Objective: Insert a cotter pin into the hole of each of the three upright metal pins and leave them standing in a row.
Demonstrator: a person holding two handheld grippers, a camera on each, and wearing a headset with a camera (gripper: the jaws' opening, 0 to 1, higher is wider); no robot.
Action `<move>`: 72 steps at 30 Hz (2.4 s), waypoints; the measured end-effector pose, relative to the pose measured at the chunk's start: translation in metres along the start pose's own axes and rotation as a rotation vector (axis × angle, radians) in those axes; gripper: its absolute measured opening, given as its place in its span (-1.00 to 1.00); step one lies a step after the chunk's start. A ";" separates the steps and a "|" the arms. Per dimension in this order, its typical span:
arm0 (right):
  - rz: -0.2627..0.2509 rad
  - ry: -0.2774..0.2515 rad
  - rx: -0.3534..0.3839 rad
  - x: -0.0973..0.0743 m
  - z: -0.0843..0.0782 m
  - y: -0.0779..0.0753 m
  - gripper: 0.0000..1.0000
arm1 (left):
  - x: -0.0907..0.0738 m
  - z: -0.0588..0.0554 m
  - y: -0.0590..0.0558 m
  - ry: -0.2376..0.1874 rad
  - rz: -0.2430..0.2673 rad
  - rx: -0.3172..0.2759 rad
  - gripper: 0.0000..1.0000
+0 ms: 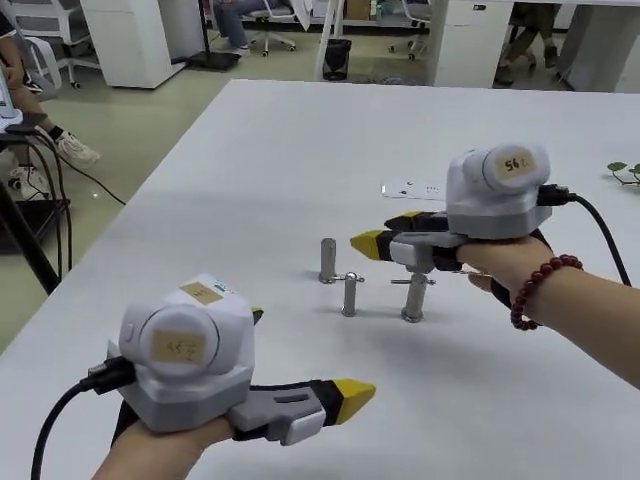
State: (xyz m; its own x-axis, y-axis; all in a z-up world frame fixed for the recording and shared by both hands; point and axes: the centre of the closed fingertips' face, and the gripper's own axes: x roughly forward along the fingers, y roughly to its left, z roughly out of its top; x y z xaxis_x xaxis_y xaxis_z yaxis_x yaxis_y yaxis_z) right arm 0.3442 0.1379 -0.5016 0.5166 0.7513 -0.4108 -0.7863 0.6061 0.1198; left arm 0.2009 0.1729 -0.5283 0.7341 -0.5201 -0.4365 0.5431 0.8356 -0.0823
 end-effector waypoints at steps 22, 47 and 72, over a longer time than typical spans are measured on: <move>-0.073 -0.005 -0.019 0.057 -0.020 -0.006 -0.47 | 0.004 -0.005 -0.003 0.004 -0.002 0.009 0.61; -0.087 -0.011 -0.029 0.071 -0.020 0.006 -0.79 | 0.003 -0.013 0.004 0.027 0.016 -0.004 0.55; -0.060 0.050 -0.040 0.082 -0.024 0.002 -0.80 | 0.003 -0.015 0.007 0.034 0.024 -0.013 0.47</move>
State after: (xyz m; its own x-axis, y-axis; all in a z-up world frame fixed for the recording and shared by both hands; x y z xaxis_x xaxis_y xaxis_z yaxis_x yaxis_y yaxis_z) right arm 0.3769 0.1940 -0.5565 0.5466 0.6994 -0.4605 -0.7678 0.6381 0.0576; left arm 0.2004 0.1799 -0.5436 0.7323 -0.4940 -0.4686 0.5202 0.8500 -0.0832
